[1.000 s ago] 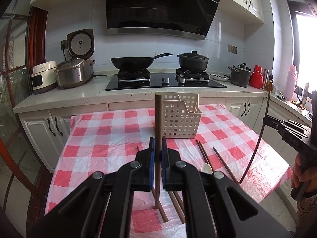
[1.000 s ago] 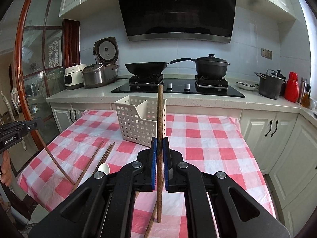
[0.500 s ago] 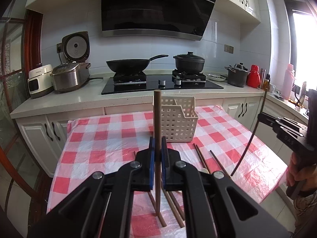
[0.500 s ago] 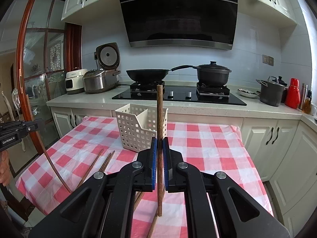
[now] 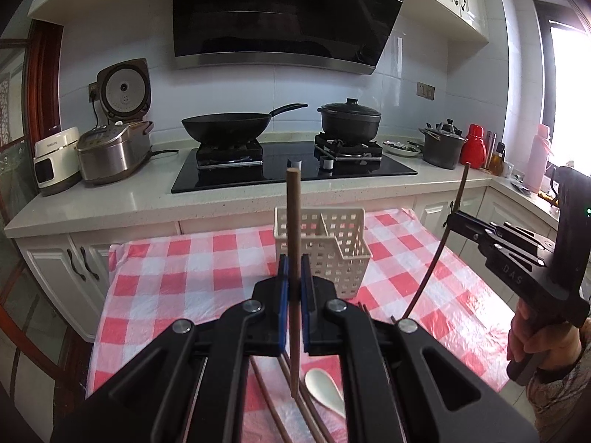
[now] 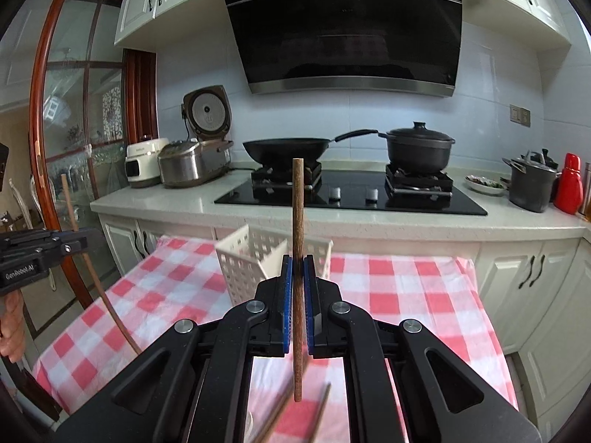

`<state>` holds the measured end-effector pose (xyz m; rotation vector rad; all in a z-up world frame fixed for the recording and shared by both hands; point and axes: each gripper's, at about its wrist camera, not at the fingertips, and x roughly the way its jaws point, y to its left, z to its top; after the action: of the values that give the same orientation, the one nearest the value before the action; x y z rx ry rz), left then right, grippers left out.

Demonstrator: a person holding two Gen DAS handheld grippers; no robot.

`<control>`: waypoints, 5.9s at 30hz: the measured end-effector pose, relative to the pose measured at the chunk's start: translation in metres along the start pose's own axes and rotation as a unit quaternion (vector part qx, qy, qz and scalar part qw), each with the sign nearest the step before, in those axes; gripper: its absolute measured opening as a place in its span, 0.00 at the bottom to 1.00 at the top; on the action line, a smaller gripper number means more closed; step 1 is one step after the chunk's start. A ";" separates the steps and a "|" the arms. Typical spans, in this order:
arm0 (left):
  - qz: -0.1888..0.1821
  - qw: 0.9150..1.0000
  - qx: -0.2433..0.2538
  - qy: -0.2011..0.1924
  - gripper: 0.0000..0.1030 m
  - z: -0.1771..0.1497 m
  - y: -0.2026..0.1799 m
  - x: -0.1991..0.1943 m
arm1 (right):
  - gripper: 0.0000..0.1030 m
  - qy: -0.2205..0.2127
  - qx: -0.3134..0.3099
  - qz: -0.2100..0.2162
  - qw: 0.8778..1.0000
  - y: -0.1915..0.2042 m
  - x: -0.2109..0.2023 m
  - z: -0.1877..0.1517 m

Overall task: Organize utensils
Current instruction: 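Lower both chopsticks into the white basket and open both grippers, then move both grippers back down to the remaining chopsticks on the cloth, then grasp another brown chopstick with the left gripper while the right gripper grasps one, then lift both chopsticks upright and carry them over the white basket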

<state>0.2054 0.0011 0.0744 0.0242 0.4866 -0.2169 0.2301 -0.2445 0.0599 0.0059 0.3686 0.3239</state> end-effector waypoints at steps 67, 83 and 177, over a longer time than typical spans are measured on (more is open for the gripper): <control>0.105 0.991 -0.072 0.027 0.71 0.006 0.059 0.150 | 0.38 0.101 0.062 -0.007 0.993 -0.051 0.125 -0.013; 0.115 0.977 -0.134 0.121 0.73 -0.139 0.083 0.109 | 0.37 0.252 0.081 -0.041 0.964 -0.044 0.091 -0.149; 0.073 0.994 -0.077 0.014 0.06 -0.101 0.052 0.008 | 0.06 0.054 0.036 -0.003 0.998 0.002 -0.024 -0.073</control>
<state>0.1767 0.0582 -0.0197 -0.0879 0.5254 -0.0353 0.1822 -0.2537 -0.0001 0.0574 0.4867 0.3049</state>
